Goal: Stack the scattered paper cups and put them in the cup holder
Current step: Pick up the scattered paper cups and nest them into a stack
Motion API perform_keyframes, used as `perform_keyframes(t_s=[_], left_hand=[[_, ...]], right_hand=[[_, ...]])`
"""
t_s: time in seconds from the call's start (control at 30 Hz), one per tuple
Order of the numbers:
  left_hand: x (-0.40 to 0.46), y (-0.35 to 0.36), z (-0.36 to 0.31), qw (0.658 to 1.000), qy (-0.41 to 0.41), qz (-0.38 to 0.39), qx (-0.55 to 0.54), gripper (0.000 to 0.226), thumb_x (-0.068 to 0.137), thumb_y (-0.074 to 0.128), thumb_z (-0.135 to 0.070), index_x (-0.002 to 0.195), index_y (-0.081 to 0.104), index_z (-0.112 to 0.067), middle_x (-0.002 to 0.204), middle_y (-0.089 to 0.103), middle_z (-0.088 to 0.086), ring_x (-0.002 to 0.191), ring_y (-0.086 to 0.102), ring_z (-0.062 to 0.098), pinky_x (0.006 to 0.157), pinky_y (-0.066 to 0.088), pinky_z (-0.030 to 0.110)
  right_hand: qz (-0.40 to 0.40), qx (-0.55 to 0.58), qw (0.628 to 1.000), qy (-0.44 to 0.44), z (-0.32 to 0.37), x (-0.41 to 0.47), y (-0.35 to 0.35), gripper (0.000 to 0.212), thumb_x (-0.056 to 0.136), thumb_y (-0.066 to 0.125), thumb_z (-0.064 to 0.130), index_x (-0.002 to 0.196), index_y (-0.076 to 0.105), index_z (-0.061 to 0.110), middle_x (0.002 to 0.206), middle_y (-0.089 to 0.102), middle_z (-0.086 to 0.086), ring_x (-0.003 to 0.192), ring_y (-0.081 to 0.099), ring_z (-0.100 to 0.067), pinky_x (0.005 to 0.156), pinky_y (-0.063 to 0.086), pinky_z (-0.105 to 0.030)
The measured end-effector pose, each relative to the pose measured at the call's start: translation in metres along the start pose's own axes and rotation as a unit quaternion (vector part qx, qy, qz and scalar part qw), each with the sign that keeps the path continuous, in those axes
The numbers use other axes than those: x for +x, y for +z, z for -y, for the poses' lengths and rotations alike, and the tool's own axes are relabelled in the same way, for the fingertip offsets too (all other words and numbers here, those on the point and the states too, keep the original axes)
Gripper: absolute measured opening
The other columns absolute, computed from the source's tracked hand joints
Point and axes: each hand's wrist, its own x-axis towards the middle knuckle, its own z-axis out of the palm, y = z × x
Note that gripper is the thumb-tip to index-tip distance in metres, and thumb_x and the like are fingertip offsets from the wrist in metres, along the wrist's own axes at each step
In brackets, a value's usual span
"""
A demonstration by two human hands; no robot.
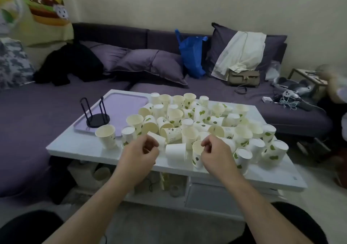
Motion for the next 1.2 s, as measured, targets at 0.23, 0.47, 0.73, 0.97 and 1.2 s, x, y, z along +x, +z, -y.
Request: perform_keyframes(t_s=[0.23, 0.47, 0.73, 0.97, 1.2], left_hand=[[0.035, 0.032, 0.011, 0.989, 0.041, 0.095, 0.106, 0.019, 0.103, 0.069, -0.018, 0.115, 0.064, -0.031, 0.101, 0.069, -0.015, 0.096, 0.068, 0.007, 0.086, 0.062, 0.026], [0.047, 0.029, 0.013, 0.992, 0.049, 0.105, 0.058, 0.018, 0.102, 0.073, -0.023, 0.116, 0.065, -0.033, 0.108, 0.071, -0.015, 0.102, 0.069, 0.007, 0.085, 0.061, 0.020], [0.060, 0.010, 0.004, 0.963, -0.048, 0.215, -0.154, 0.056, 0.082, 0.081, -0.059, 0.128, 0.065, -0.031, 0.106, 0.082, -0.006, 0.099, 0.081, 0.018, 0.087, 0.069, 0.044], [0.076, -0.008, 0.022, 0.971, -0.092, 0.150, -0.163, 0.047, 0.087, 0.074, -0.055, 0.123, 0.064, -0.028, 0.101, 0.077, 0.002, 0.073, 0.072, 0.015, 0.070, 0.065, 0.036], [0.080, 0.000, 0.026, 0.969, -0.102, 0.142, -0.174, 0.034, 0.099, 0.073, -0.044, 0.126, 0.062, -0.029, 0.106, 0.075, 0.004, 0.071, 0.069, 0.012, 0.068, 0.063, 0.034]], right_hand=[[0.050, -0.259, 0.959, -0.103, -0.021, 0.014, 0.016, 0.019, 0.095, 0.065, 0.041, 0.110, 0.065, 0.028, 0.112, 0.056, 0.013, 0.112, 0.043, -0.017, 0.104, 0.040, -0.038], [-0.020, -0.234, 0.957, -0.174, 0.004, 0.023, -0.023, 0.022, 0.094, 0.072, 0.019, 0.077, 0.058, 0.023, 0.082, 0.057, 0.011, 0.088, 0.048, -0.020, 0.082, 0.038, -0.038], [0.080, 0.114, 0.977, -0.161, 0.062, 0.038, -0.002, 0.016, 0.099, 0.073, 0.011, 0.093, 0.076, 0.026, 0.091, 0.070, 0.010, 0.088, 0.062, -0.006, 0.077, 0.049, -0.017], [0.035, -0.086, 0.984, -0.150, 0.010, 0.045, 0.028, 0.038, 0.092, 0.072, 0.017, 0.126, 0.063, 0.031, 0.125, 0.061, 0.021, 0.116, 0.054, 0.001, 0.098, 0.046, -0.016], [0.149, -0.367, 0.893, -0.212, 0.015, 0.037, 0.065, 0.076, 0.081, 0.082, 0.041, 0.147, 0.049, 0.022, 0.149, 0.051, 0.003, 0.136, 0.038, -0.025, 0.114, 0.041, -0.041]])
